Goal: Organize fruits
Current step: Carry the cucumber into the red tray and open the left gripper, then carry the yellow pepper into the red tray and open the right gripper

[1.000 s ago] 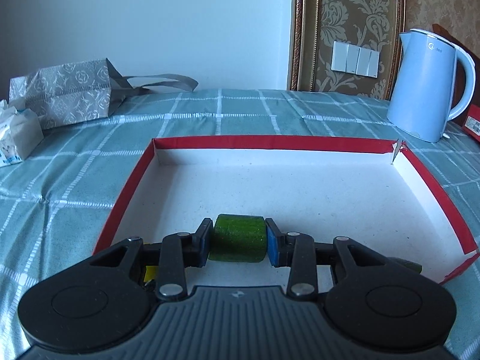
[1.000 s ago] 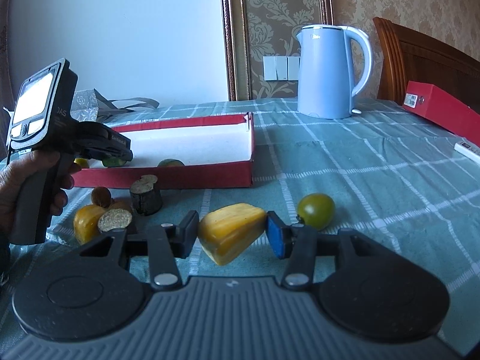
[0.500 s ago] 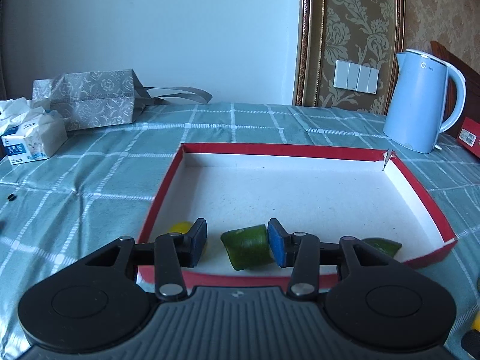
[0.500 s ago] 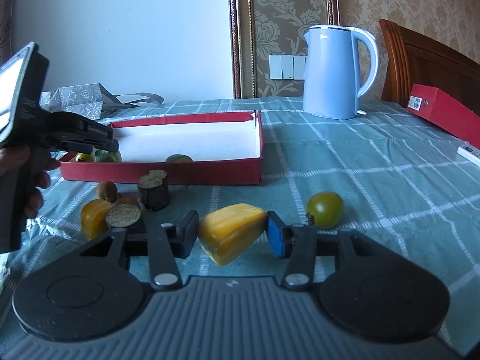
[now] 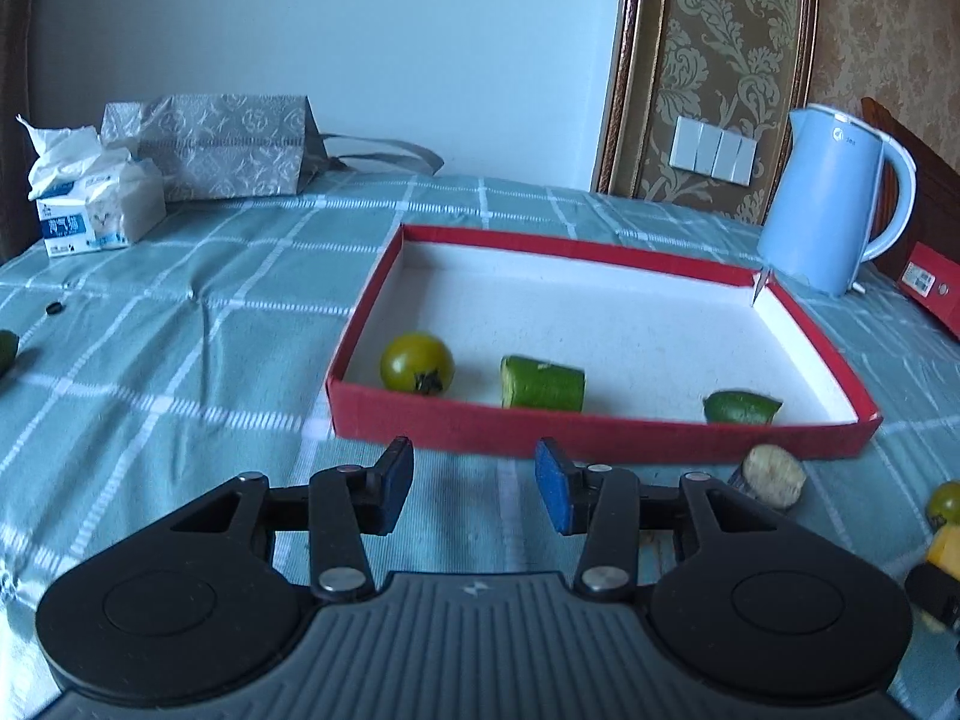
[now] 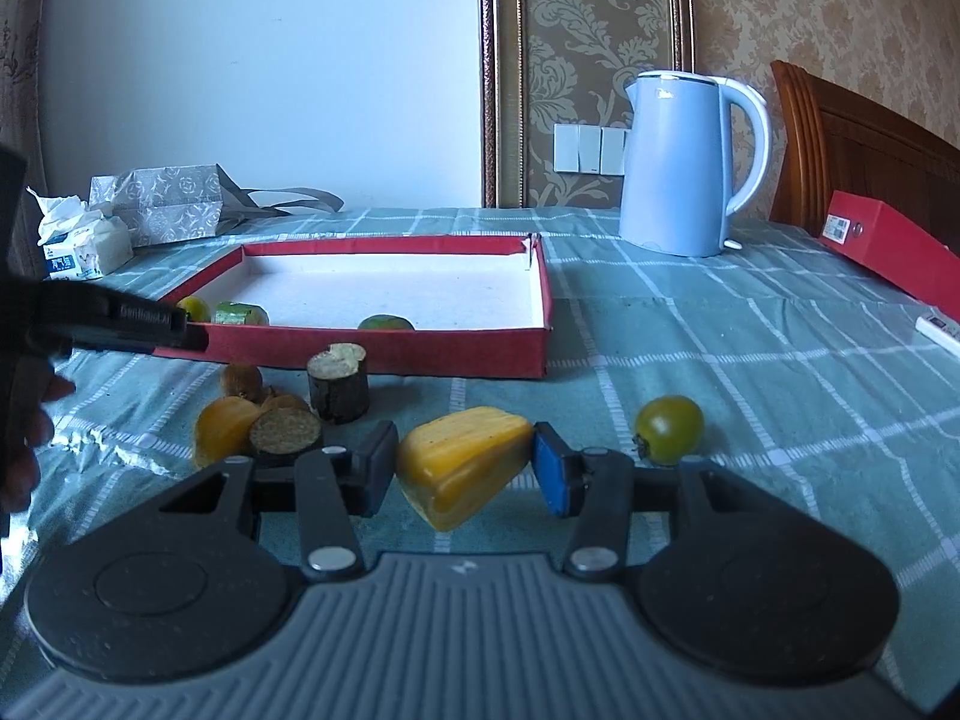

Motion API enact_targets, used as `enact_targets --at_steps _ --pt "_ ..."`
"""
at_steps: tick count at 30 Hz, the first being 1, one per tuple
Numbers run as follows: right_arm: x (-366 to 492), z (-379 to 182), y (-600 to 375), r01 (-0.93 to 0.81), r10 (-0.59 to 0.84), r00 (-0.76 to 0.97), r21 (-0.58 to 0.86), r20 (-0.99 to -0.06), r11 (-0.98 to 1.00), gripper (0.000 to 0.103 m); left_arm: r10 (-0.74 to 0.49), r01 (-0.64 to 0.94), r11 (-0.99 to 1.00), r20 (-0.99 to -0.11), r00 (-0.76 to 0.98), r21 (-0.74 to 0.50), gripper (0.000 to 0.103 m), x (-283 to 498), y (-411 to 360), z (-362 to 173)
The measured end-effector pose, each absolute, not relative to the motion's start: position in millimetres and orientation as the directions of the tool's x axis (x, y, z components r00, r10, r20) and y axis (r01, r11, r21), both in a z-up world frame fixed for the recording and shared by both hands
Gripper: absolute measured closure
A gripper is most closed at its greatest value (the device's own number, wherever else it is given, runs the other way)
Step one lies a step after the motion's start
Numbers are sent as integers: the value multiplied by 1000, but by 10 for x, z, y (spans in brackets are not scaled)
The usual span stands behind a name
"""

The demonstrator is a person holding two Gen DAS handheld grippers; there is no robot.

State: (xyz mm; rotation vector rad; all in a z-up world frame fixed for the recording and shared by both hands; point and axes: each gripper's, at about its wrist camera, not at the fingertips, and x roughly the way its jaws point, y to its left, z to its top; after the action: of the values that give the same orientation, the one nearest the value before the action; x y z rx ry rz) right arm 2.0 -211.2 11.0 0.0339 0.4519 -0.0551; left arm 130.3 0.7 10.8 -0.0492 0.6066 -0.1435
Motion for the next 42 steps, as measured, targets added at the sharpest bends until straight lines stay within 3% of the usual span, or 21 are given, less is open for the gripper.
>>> enact_targets --at_steps 20,29,42 --pt "972 389 -2028 33 -62 914 -78 -402 996 57 -156 115 987 -554 817 -108 56 1319 64 2" --pt "1736 354 -2164 72 -70 868 -14 -491 997 57 -161 114 986 -552 818 -117 55 1329 67 -1" --pt "2121 22 -2080 77 -91 799 -49 -594 996 57 -169 121 985 -550 818 -123 51 1324 63 -4"
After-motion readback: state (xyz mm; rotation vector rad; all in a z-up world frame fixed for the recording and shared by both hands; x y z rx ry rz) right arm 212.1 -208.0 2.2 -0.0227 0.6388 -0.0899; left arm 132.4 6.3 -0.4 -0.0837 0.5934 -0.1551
